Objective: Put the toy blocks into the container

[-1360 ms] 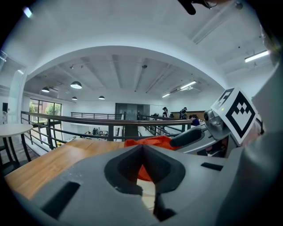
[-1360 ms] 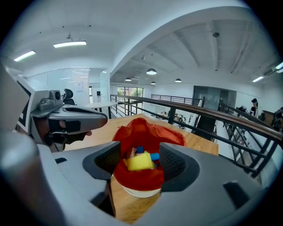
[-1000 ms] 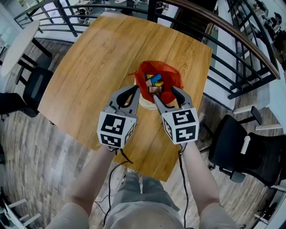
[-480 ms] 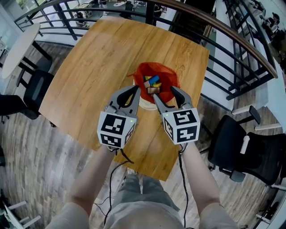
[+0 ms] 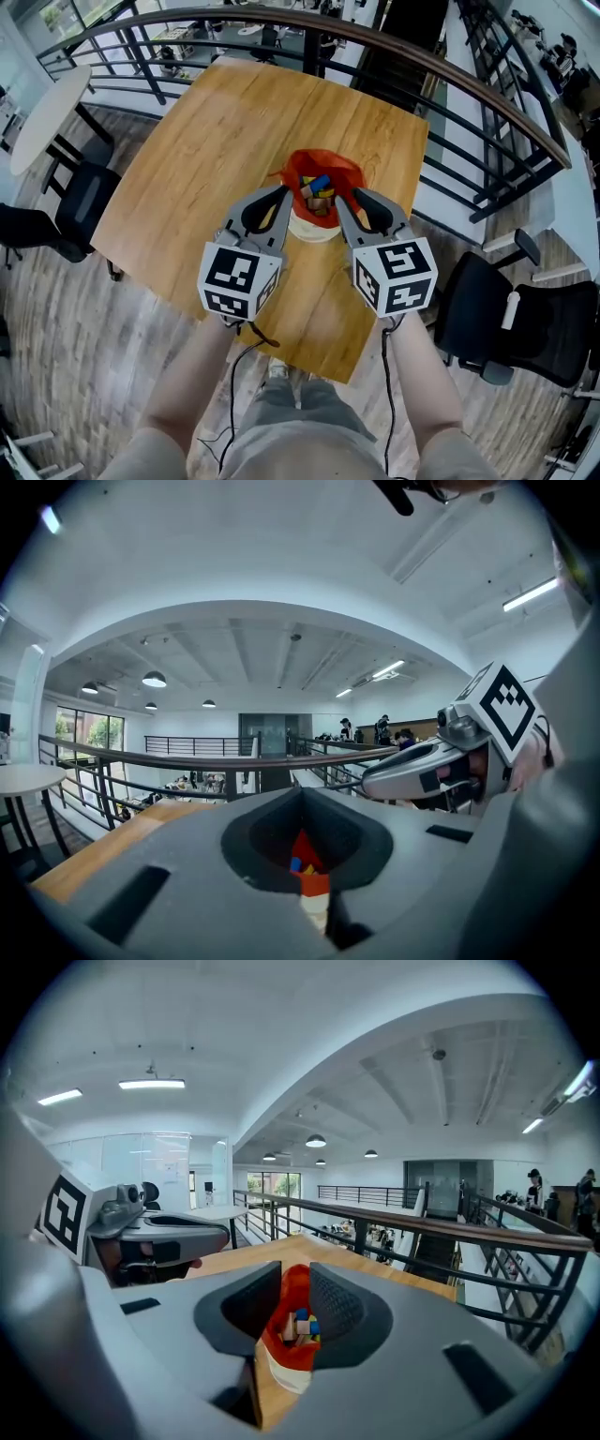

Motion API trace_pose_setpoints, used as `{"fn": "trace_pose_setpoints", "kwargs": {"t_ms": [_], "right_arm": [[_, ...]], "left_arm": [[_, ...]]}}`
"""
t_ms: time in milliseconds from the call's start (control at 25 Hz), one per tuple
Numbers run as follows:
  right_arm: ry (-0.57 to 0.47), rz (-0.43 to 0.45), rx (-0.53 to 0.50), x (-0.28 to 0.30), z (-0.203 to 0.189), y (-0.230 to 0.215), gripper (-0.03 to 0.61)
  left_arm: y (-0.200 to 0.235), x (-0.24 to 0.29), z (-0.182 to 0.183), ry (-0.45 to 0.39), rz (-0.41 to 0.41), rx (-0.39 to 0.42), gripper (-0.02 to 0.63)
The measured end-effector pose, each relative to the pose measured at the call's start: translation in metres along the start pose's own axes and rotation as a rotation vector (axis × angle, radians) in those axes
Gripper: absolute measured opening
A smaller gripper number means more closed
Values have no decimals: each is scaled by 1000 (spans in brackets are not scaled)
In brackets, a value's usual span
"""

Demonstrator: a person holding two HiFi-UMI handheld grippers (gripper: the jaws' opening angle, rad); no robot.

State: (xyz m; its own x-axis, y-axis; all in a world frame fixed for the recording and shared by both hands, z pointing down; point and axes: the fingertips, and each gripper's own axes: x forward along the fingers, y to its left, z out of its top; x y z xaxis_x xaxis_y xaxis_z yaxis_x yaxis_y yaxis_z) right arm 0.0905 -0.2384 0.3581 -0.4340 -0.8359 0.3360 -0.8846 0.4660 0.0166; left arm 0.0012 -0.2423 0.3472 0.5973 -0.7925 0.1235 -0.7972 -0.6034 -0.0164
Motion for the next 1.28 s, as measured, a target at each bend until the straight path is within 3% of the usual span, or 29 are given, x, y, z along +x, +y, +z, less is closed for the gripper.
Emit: {"fn": "trace_pose_setpoints", "kwargs": {"t_ms": [600, 840, 1040, 1280], "right_arm": [[-253, 46, -75, -109, 107, 48, 52], [-324, 23, -174, -160, 129, 74, 38], [-372, -22, -190, -197, 132, 85, 35], [-374, 21, -138, -229, 113, 104, 34]], "left_arm": [[-24, -87, 105, -160, -23, 88, 11], [-50, -141, 151, -245, -41, 99, 11], [-70, -175, 157, -264, -38, 128, 11], [-92, -205, 144, -256, -46, 136, 11]]}}
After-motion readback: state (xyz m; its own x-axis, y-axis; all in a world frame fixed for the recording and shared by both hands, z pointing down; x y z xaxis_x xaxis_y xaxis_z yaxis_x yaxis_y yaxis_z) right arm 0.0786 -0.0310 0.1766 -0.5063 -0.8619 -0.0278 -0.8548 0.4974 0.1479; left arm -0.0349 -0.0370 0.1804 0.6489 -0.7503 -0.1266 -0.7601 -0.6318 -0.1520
